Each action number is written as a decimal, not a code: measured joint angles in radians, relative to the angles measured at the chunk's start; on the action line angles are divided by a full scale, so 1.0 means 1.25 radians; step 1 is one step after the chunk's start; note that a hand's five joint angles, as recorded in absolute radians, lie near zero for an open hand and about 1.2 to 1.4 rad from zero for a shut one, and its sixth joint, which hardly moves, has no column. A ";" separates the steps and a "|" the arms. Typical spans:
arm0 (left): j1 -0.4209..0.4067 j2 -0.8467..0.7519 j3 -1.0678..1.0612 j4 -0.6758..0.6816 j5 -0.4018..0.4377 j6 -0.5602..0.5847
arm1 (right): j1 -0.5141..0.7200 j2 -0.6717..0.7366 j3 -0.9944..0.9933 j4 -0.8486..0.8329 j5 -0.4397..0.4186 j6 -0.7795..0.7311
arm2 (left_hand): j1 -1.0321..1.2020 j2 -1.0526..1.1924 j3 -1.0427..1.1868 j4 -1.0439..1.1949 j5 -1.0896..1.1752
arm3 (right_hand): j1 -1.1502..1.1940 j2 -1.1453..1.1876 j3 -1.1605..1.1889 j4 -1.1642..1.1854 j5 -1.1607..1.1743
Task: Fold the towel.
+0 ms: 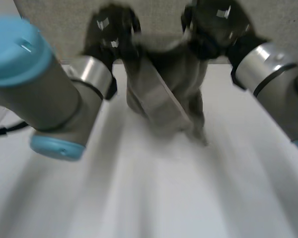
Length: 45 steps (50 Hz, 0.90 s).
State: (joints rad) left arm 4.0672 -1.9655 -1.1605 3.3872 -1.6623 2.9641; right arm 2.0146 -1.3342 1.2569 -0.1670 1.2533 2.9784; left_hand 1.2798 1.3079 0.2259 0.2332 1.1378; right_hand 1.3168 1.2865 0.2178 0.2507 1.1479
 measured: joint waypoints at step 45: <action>0.094 0.065 -0.412 -0.170 0.138 0.157 | -0.045 0.106 0.239 0.115 -0.114 -0.228 | -0.808 -0.840 0.000 0.000 -0.862 | -0.691 -0.655 0.000 0.000 -0.726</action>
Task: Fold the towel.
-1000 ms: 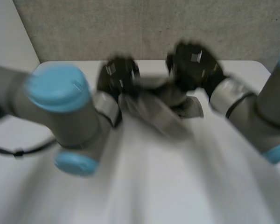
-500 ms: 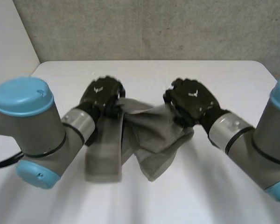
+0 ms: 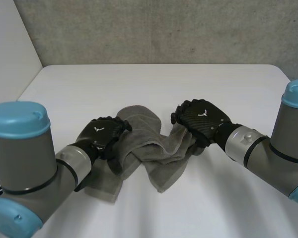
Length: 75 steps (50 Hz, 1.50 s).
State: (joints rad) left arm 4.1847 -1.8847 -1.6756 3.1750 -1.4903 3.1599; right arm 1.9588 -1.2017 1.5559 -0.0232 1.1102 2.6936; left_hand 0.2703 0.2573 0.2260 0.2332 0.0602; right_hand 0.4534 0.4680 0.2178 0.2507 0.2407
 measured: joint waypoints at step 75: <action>0.042 -0.170 0.078 0.158 -0.314 0.036 | 0.015 0.168 -0.089 -0.090 0.076 -0.008 | -0.013 -0.003 0.000 0.000 -0.003 | 0.680 0.679 0.000 0.000 0.730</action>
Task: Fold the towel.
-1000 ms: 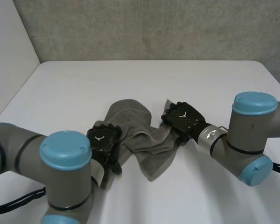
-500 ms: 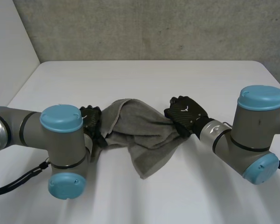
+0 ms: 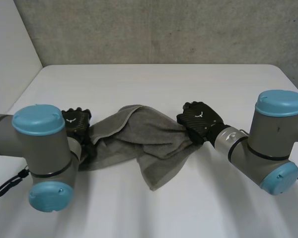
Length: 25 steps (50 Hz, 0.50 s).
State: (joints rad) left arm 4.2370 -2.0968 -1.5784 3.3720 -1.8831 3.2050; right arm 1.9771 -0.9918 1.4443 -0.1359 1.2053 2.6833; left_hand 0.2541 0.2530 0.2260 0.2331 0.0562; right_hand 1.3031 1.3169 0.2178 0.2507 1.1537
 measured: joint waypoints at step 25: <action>0.027 0.066 -0.064 0.001 0.111 0.039 | -0.026 -0.046 0.016 0.118 -0.005 -0.003 | 0.835 0.856 0.000 0.000 0.879 | 0.000 0.000 0.000 0.000 0.000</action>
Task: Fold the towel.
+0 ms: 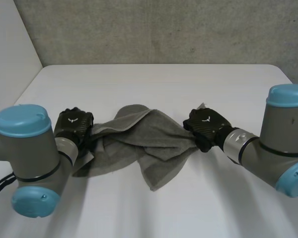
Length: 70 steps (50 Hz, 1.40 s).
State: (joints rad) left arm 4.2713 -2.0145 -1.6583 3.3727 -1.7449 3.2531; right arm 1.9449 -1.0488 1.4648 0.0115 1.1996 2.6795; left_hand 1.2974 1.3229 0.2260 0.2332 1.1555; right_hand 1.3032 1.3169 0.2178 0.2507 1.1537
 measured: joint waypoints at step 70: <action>0.229 0.105 -0.233 0.274 0.378 0.244 | -0.158 -0.140 0.302 -0.182 -0.089 -0.155 | 0.002 0.013 0.000 0.000 0.008 | -0.396 -0.376 0.000 0.000 -0.413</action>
State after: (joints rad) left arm 4.5571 -1.8835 -1.9498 3.7156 -1.2725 3.5578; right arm 1.7476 -1.2242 1.8424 -0.2163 1.0877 2.4853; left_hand 1.2994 1.3396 0.2260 0.2332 1.1655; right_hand 0.8084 0.8464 0.2178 0.2507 0.6377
